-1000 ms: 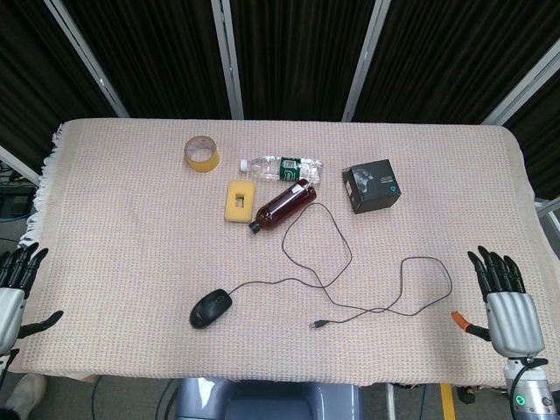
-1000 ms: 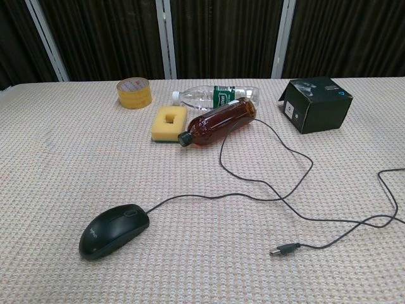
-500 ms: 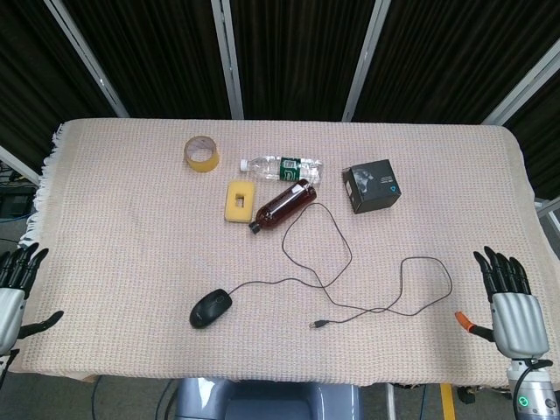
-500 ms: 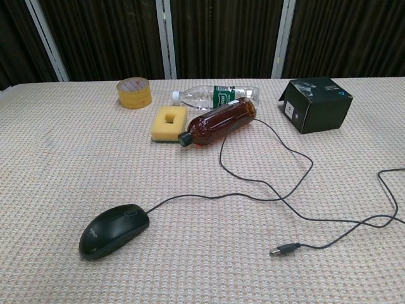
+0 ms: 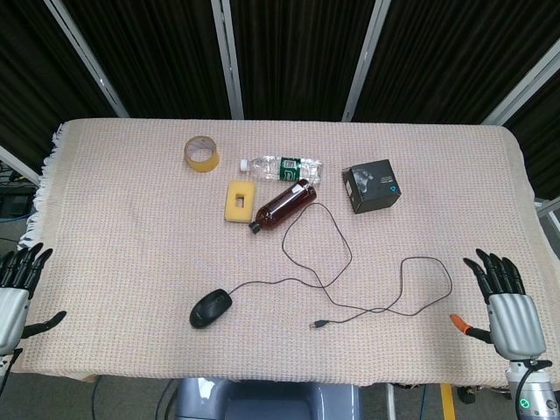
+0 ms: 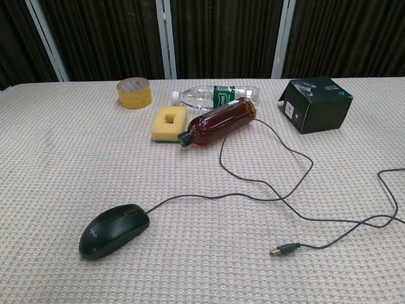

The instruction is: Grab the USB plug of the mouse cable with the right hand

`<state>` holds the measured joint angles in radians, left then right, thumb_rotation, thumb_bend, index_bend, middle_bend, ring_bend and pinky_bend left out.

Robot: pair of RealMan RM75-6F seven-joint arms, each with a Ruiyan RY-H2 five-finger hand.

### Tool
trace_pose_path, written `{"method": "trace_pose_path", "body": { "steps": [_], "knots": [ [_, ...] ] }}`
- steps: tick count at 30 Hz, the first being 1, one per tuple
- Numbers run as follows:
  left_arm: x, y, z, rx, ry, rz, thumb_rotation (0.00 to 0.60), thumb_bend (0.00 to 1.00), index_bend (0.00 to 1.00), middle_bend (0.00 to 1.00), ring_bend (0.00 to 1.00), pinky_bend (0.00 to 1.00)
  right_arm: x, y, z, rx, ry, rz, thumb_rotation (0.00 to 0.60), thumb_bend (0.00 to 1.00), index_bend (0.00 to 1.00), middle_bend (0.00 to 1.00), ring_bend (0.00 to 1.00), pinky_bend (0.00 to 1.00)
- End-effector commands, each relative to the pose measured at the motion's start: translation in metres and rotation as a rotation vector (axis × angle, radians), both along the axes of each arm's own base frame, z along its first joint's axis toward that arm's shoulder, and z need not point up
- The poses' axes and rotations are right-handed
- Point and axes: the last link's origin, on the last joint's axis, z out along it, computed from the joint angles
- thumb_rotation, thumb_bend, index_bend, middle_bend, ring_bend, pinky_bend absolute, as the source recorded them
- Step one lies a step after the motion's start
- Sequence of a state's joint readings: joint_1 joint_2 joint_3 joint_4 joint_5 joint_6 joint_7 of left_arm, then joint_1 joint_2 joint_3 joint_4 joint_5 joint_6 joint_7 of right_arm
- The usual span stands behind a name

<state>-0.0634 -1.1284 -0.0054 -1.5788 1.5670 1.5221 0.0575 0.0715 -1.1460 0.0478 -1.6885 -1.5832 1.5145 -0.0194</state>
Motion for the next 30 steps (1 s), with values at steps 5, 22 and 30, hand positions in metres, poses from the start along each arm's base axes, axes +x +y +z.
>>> {"method": "trace_pose_path", "body": {
  "steps": [5,22,30],
  "knots": [
    [0.000,0.001,-0.001,-0.002,0.001,0.003,0.600,0.08,0.00,0.00,0.00,0.00,0.032,-0.018,-0.019,0.129,-0.076,0.093,0.600,0.10,0.22,0.12,0.00,0.00],
    [-0.001,0.000,0.000,-0.012,-0.010,0.010,0.600,0.08,0.00,0.00,0.00,0.00,0.094,-0.027,-0.102,0.394,-0.058,0.212,0.600,0.15,0.47,0.20,0.00,0.00],
    [-0.002,0.000,0.000,-0.015,-0.015,0.017,0.600,0.08,0.00,0.00,0.00,0.00,0.107,-0.024,-0.144,0.451,-0.030,0.212,0.600,0.15,0.47,0.20,0.00,0.00]
  ]
}}
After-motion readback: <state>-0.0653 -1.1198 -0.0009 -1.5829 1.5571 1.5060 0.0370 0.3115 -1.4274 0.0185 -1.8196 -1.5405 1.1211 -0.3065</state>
